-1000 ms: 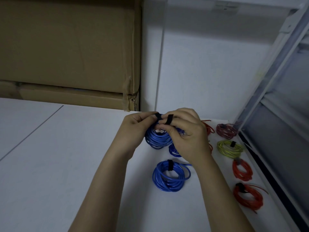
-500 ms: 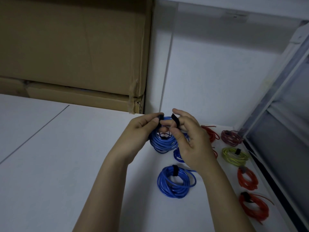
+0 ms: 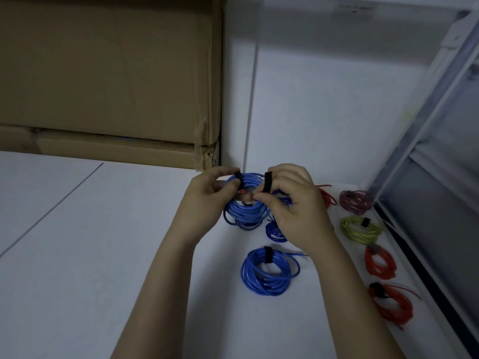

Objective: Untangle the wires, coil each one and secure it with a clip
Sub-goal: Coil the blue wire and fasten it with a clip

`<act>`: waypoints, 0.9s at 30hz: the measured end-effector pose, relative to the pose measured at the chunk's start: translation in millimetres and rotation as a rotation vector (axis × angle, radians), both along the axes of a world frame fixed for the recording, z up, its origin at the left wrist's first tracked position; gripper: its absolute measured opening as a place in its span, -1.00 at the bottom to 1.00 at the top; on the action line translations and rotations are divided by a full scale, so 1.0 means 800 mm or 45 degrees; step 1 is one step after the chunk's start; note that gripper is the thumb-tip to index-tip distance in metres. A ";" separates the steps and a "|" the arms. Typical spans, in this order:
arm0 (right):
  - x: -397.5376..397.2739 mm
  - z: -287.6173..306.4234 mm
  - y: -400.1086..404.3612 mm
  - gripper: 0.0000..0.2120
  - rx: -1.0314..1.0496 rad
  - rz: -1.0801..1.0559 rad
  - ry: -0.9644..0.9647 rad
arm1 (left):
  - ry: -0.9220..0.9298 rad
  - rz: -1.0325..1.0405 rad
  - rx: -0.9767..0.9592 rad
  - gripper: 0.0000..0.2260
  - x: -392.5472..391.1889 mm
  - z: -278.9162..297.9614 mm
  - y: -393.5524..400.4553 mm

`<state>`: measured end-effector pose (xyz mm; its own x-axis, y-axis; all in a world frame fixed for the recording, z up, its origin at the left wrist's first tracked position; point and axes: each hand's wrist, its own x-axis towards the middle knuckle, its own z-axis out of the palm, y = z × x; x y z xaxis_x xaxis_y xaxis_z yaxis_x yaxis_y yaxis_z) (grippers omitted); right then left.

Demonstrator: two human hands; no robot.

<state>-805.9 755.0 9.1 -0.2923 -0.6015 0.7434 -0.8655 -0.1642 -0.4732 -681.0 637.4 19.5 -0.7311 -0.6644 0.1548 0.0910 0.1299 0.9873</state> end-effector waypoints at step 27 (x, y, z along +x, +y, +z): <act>0.004 0.034 0.018 -0.84 -0.010 -0.144 -0.742 | 0.007 -0.245 -0.314 -0.78 -0.008 0.015 0.035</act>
